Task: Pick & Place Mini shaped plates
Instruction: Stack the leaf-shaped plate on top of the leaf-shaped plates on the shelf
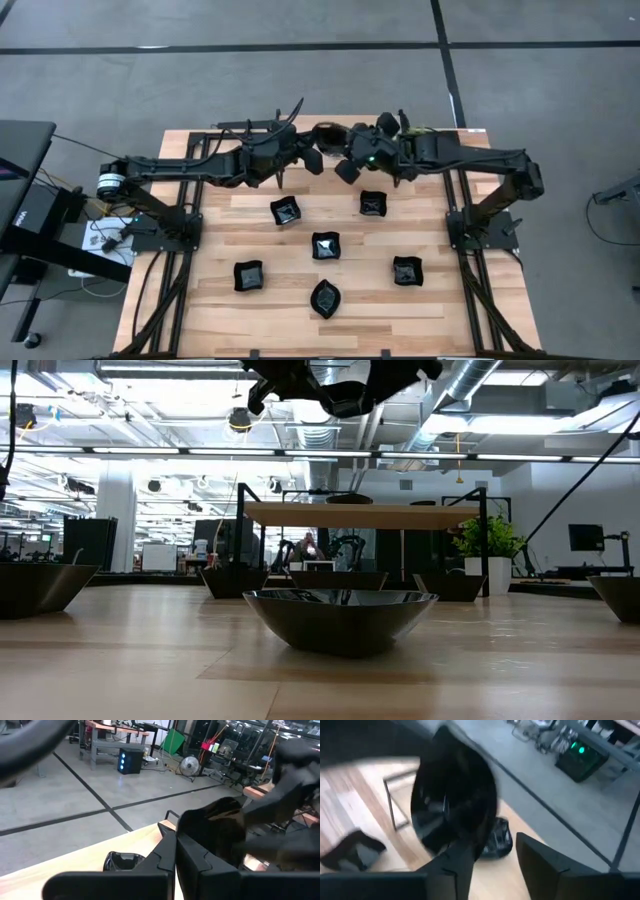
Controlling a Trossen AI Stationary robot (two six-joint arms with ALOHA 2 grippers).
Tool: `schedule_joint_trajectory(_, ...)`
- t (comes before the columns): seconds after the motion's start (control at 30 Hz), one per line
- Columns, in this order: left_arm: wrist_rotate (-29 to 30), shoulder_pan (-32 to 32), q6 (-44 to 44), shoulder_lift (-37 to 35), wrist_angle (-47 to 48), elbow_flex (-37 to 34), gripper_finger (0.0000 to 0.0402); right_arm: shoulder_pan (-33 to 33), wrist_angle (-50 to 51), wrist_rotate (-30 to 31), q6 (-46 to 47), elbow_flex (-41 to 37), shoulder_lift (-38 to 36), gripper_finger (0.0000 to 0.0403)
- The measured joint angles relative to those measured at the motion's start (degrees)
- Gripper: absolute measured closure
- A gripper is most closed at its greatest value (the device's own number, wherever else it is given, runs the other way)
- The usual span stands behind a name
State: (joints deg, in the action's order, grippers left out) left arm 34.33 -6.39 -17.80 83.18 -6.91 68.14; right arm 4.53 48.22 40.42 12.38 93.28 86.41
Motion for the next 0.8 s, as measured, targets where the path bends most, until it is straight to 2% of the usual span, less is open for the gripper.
schedule_joint_trajectory(0.2,0.0,0.0,0.0,0.0,0.0,0.0,0.0396,0.5,0.8,0.1,-0.8,0.0,-1.5,0.0290)
schedule_joint_trajectory(0.8,0.0,0.0,-0.1,0.0,-0.4,0.0,0.0396,0.9,-0.3,-0.5,-0.5,0.1,-1.8,0.0285)
